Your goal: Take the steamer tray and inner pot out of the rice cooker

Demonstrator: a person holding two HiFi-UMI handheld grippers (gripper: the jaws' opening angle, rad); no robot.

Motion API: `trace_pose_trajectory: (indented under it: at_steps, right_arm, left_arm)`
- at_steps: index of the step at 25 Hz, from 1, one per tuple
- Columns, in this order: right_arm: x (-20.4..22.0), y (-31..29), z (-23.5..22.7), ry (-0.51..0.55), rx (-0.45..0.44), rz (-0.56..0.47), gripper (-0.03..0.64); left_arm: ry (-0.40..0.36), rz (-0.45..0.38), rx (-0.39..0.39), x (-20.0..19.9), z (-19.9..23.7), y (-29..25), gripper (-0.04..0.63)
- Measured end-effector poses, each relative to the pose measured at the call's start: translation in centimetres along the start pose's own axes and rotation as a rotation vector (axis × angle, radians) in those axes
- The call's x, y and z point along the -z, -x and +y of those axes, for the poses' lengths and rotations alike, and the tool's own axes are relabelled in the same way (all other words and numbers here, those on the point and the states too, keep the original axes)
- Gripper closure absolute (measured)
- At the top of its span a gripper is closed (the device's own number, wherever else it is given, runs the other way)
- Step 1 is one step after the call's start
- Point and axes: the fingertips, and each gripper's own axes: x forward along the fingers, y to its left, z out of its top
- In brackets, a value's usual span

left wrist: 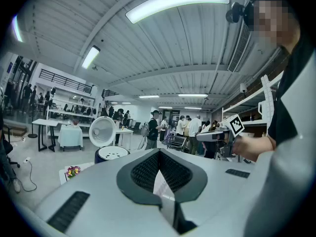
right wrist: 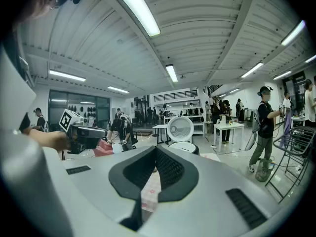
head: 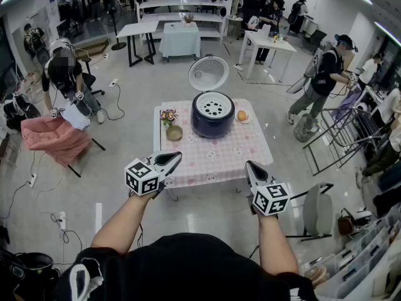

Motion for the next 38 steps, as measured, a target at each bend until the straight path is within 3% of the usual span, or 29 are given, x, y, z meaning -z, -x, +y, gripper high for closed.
trace_pose_trajectory:
  at_steps: [12, 16, 21, 25, 29, 38]
  right_arm:
    - [0.8, 1.6, -2.6, -0.020, -0.019, -0.018, 0.612]
    - [1.0, 2.3, -3.3, -0.013, -0.035, -0.017, 0.579]
    - [1.4, 3.0, -3.8, -0.005, -0.062, -0.014, 0.456]
    - [1.5, 3.6, -5.0, 0.001, -0.061, -0.014, 0.407]
    - [1.9, 3.5, -5.8, -0.019, -0.066, -0.016, 0.393]
    - [2.5, 2.1, -5.3, -0.015, -0.084, 0.005, 0.382]
  left_arm:
    - [0.007, 0.005, -0.057, 1.0, -1.8, -2.1, 0.574]
    - [0.011, -0.008, -0.091, 0.9, -2.5, -2.6, 0.572]
    - [0.016, 0.002, -0.092, 1.1, -3.9, -3.5, 0.476]
    - [0.019, 0.013, -0.113, 1.2, -4.4, -4.0, 0.397]
    - [0.027, 0.018, -0.128, 1.5, -4.0, -4.4, 0.358]
    - [0.048, 0.033, -0.124, 2.4, -2.7, -5.1, 0.344]
